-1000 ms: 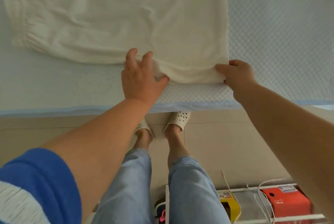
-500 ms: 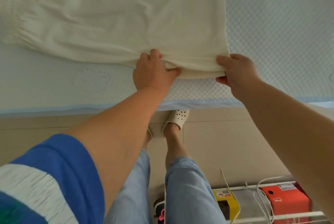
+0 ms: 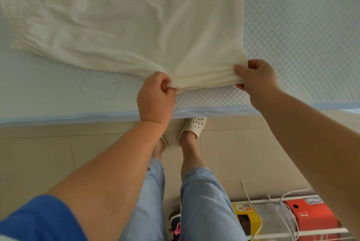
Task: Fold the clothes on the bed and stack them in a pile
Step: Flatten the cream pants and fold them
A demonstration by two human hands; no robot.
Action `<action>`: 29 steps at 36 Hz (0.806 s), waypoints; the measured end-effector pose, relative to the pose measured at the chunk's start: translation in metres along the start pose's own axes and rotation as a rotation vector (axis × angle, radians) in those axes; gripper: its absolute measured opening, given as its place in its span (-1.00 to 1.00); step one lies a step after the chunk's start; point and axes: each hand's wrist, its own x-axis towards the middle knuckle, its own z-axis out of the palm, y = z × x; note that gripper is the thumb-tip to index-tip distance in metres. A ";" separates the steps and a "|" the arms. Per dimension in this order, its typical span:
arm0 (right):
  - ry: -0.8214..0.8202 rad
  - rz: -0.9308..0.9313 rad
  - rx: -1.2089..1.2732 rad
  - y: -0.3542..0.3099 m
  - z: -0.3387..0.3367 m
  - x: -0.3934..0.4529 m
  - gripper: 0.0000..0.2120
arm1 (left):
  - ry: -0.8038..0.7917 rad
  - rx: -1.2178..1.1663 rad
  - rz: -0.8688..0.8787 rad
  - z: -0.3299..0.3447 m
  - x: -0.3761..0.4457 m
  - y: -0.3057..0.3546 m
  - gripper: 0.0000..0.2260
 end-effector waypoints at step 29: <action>-0.008 -0.006 -0.022 0.014 -0.012 0.005 -0.81 | -0.035 -0.813 -0.977 0.024 -0.022 0.005 -0.86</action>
